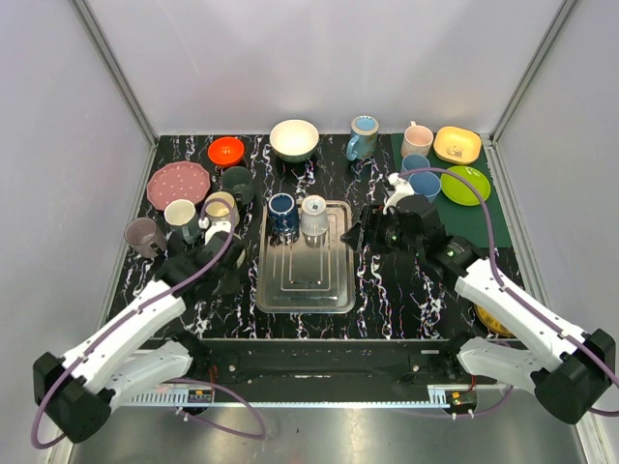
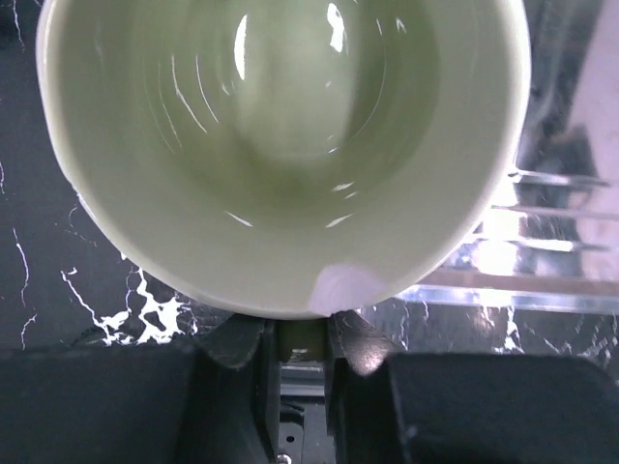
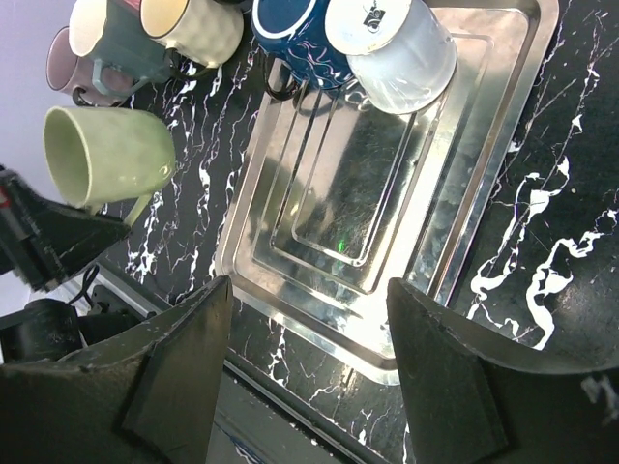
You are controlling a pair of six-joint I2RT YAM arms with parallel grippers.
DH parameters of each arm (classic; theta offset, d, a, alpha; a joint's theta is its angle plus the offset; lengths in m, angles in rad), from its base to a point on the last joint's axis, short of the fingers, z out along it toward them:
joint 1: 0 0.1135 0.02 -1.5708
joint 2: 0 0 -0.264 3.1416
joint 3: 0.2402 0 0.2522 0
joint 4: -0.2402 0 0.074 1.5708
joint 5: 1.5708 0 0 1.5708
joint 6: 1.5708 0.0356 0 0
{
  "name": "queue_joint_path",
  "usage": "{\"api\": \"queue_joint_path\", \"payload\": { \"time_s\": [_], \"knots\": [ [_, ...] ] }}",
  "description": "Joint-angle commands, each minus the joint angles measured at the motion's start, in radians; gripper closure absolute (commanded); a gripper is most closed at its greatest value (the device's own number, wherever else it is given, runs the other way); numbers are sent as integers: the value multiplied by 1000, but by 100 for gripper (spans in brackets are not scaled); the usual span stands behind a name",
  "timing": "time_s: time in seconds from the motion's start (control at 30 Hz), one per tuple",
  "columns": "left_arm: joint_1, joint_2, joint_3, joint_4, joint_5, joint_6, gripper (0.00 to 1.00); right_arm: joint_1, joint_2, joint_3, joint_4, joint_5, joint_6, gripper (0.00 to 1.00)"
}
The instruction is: Turn the mug right side up
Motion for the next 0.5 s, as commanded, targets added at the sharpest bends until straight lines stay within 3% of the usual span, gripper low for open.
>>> {"api": "queue_joint_path", "payload": {
  "time_s": [0.0, 0.2, 0.47],
  "knots": [
    [130, 93, 13, 184, 23, 61, 100, 6, 0, 16, 13, 37, 4, 30],
    [261, 269, -36, 325, 139, 52, 100, 6, -14, -10, 36, 40, 29, 28],
    [269, 379, -5, 362, 165, 48, 100, 4, 35, 16, 4, 14, 10, 27]
  ]
}}
